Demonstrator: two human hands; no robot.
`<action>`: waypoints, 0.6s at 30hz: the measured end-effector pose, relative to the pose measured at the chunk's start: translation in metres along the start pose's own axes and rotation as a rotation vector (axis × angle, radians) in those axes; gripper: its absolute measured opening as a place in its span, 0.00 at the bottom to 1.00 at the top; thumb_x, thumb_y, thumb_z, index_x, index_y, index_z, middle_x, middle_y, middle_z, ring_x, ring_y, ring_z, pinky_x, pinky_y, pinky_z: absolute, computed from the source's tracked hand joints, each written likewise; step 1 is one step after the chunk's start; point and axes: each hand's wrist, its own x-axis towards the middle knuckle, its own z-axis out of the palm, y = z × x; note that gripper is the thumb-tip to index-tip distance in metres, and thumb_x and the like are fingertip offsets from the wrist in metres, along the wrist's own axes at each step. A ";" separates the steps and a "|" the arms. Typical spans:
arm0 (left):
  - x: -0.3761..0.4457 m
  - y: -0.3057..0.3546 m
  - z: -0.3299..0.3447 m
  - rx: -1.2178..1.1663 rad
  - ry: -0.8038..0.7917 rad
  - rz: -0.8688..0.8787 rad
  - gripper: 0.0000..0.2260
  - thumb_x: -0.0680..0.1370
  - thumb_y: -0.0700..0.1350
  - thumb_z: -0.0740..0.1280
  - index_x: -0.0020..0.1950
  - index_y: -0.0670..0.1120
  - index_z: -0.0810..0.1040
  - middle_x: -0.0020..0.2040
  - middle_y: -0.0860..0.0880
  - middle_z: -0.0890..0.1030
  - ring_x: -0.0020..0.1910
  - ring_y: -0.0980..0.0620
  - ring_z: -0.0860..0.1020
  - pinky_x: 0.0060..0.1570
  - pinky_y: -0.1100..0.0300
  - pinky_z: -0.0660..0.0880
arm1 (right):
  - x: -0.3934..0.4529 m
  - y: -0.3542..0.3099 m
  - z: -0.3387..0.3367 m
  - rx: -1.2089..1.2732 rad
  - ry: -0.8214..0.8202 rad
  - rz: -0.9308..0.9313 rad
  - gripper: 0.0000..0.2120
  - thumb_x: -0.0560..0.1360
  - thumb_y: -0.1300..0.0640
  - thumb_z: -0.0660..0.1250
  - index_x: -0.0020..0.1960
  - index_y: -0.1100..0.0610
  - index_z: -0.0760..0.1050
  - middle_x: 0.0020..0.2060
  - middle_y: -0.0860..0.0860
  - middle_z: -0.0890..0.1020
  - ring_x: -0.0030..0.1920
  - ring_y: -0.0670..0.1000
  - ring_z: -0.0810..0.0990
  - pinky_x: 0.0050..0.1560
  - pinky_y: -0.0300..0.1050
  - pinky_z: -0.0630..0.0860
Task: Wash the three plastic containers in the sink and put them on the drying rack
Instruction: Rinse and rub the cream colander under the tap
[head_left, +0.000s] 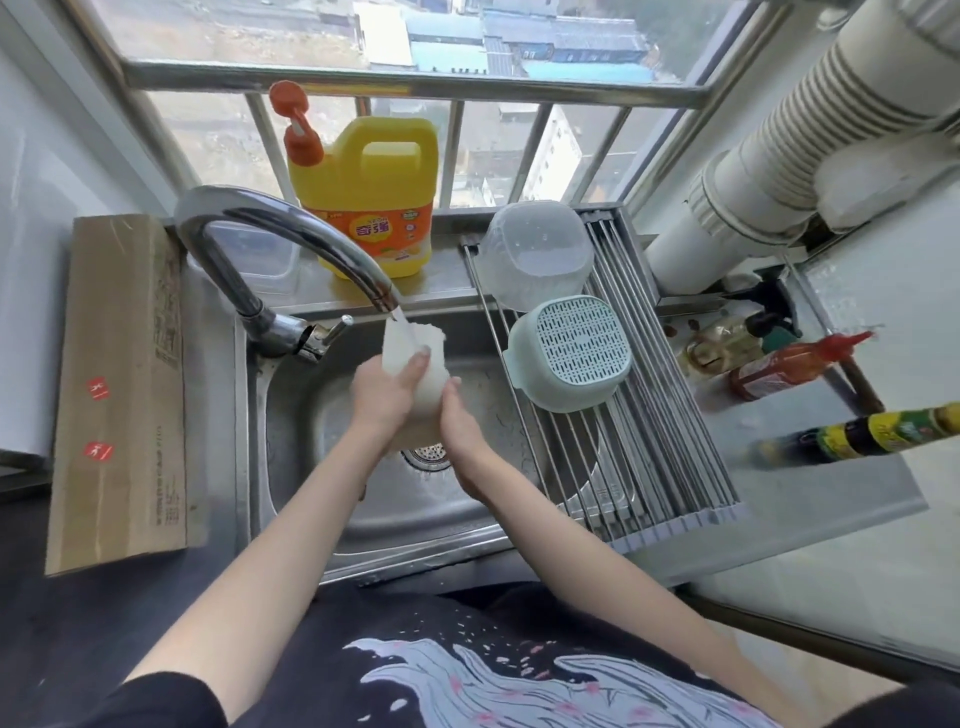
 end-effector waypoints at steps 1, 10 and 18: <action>0.004 0.002 -0.001 0.042 0.034 0.007 0.15 0.77 0.50 0.66 0.53 0.38 0.80 0.50 0.40 0.82 0.49 0.43 0.79 0.42 0.59 0.67 | 0.000 -0.009 0.000 -0.058 0.003 -0.082 0.24 0.83 0.46 0.42 0.78 0.53 0.52 0.76 0.51 0.58 0.76 0.51 0.56 0.75 0.47 0.54; 0.027 0.028 -0.028 -0.394 -0.287 -0.123 0.13 0.78 0.47 0.62 0.56 0.42 0.79 0.53 0.42 0.83 0.52 0.44 0.81 0.55 0.51 0.77 | 0.016 -0.041 0.016 -0.073 0.118 -0.452 0.30 0.78 0.43 0.57 0.77 0.49 0.54 0.74 0.51 0.63 0.72 0.50 0.64 0.72 0.50 0.62; 0.002 0.001 -0.020 -0.142 -0.109 0.101 0.14 0.75 0.57 0.64 0.43 0.46 0.80 0.39 0.49 0.82 0.40 0.51 0.78 0.41 0.57 0.73 | 0.015 -0.045 0.021 -0.003 0.203 -0.302 0.24 0.83 0.50 0.51 0.77 0.55 0.55 0.71 0.56 0.68 0.69 0.56 0.69 0.64 0.43 0.64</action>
